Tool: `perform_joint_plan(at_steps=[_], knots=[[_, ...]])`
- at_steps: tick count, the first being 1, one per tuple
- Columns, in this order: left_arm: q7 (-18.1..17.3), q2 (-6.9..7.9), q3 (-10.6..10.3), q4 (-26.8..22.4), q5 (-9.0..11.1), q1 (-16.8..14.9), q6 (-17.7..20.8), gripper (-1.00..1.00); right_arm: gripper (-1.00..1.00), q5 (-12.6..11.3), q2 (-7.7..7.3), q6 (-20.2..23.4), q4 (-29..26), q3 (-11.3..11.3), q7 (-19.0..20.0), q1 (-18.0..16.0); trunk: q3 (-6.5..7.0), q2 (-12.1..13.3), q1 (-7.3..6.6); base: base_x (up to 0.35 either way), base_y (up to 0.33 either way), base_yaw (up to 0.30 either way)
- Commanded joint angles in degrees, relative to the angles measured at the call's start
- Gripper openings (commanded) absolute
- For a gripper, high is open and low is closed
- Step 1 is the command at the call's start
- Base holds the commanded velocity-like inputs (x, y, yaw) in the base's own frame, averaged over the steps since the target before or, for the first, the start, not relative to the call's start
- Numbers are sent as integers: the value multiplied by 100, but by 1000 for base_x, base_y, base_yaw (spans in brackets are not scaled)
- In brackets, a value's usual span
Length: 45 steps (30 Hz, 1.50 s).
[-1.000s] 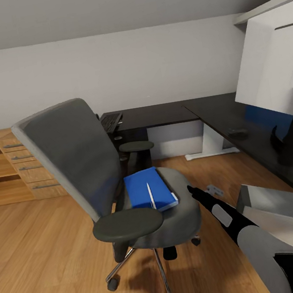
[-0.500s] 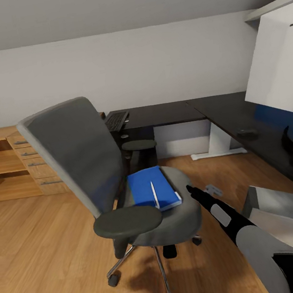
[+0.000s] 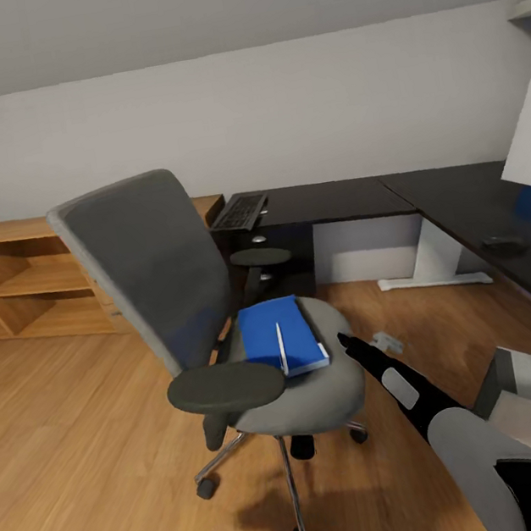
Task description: In the bedroom, organize the workspace by keeping the computer under the desk, ensuring the monitor is on the desk, placing the keyboard on the desk next to the monitor, placing the mouse on the desk next to the keyboard, moving the folder from the swivel chair onto the desk next to the mouse, stacking the notebook on top of the folder with the pen on top of the notebook, and positioning the swivel chair next to the desk.
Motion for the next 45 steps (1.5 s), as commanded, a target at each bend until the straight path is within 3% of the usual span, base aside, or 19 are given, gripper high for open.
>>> perform_joint_plan(at_steps=[1, 29, 37, 45], knots=[[11, -3, -5, 5, 29, -5, -20, 100, 100, -62, 8, 9, 125, 15, 32, 2, -8, -1, 0, 0, 0, 257], [11, -2, -13, 140, 20, -5, -26, 100, 100, -53, -5, 23, 106, 10, 38, 2, -85, -1, 0, 0, 0, 254], [11, -2, -21, 231, 12, -5, -29, 100, 100, -48, -46, -4, 86, 1, 45, 2, -94, -1, 0, 0, 0, 79], [11, -2, -22, 234, 12, -5, -29, 100, 100, -66, -231, -19, 88, -2, 61, 2, -94, -1, 0, 0, 0, 5]])
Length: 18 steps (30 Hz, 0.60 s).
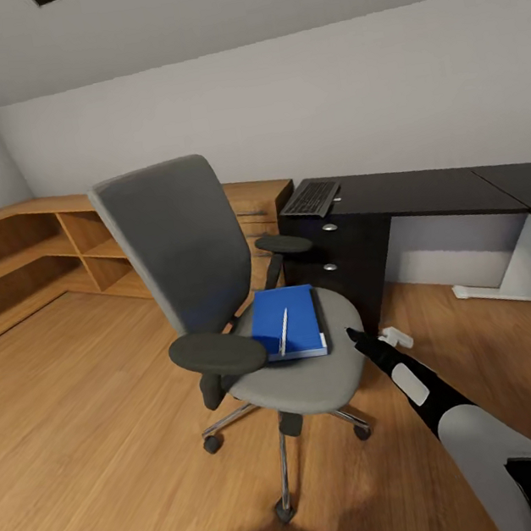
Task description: In the bedroom, organize the workspace by keeping the computer under the desk, ensuring the monitor is on the desk, placing the keyboard on the desk next to the monitor, placing the mouse on the desk next to the keyboard, moving the folder from the swivel chair onto the desk next to the mouse, stacking the notebook on top of the folder with the pen on top of the notebook, and positioning the swivel chair next to the desk.
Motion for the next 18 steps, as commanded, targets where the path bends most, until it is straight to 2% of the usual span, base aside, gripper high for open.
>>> perform_joint_plan(at_steps=[1, 15, 18], knots=[[14, -1, -5, 1, 29, -2, -18, 100, 100, -40, -12, 5, 209, -25, 17, 0, -6, -1, 0, 0, 0, 1], [14, -4, -6, 1, 29, -2, -18, 100, 100, -43, -52, -4, 201, -26, 56, 0, -6, -1, 0, 0, 0, 0], [14, -102, -22, 10, 12, -2, -24, 100, 100, 3, 42, -10, 63, -23, 75, 0, -5, 0, -1, 0, 0, 0]])
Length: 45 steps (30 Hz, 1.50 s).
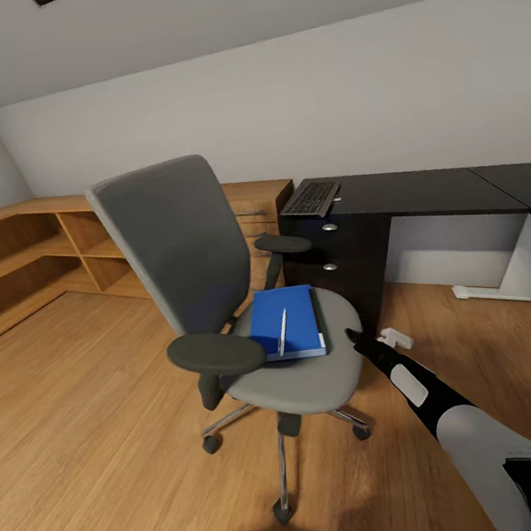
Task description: In the bedroom, organize the workspace by keeping the computer under the desk, ensuring the monitor is on the desk, placing the keyboard on the desk next to the monitor, placing the mouse on the desk next to the keyboard, moving the folder from the swivel chair onto the desk next to the mouse, stacking the notebook on top of the folder with the pen on top of the notebook, and positioning the swivel chair next to the desk.
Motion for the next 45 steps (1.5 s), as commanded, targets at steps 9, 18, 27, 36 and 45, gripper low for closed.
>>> perform_joint_plan(at_steps=[9, 18, 27, 36, 45], knots=[[18, -90, -9, 2, 28, -3, -19, 100, 100, -31, 283, 1, 35, -35, 40, 1, -6, -1, 0, 0, 0, 0], [18, -87, -9, 2, 28, -3, -22, 100, 100, -30, 289, -2, 39, -32, 45, 1, -6, -1, 0, 0, 0, 0], [17, -85, -9, 2, 28, -3, -21, 100, 100, -30, 289, 0, 41, -37, 48, 1, -6, -1, 0, -7, 0, 0], [24, -84, -9, 2, 28, -3, -16, 100, 100, -30, 289, -6, 79, 37, 48, 1, -6, -1, 0, -180, 0, 0], [24, -85, -9, 2, 25, -3, -18, 100, 100, -32, 297, -8, 240, 55, 48, 1, -6, -1, 0, -201, 0, 0]])
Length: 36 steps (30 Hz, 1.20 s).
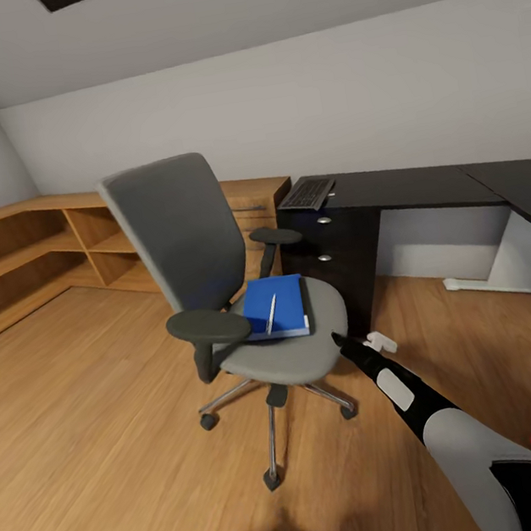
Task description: In the bedroom, organize the workspace by keeping the computer under the desk, ensuring the monitor is on the desk, placing the keyboard on the desk next to the monitor, placing the mouse on the desk next to the keyboard, moving the folder from the swivel chair onto the desk next to the mouse, stacking the notebook on top of the folder with the pen on top of the notebook, and positioning the swivel chair next to the desk.
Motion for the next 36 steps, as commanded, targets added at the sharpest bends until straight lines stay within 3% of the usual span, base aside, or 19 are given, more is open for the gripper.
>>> perform_joint_plan(at_steps=[1, 12, 36], knots=[[16, 0, -8, 2, 30, -2, -20, 100, 100, -44, 4, 3, 143, -3, 28, 0, -6, -1, -2, -86, 0, 0], [16, -1, -8, 2, 32, -2, -20, 100, 100, -49, 52, -1, 152, 4, 18, 0, -6, -1, -2, -20, 0, 29], [16, 0, -8, -7, 32, -2, -23, 100, 100, -52, 66, -23, 154, 6, 11, 0, -6, -1, -2, 0, 0, 203]])
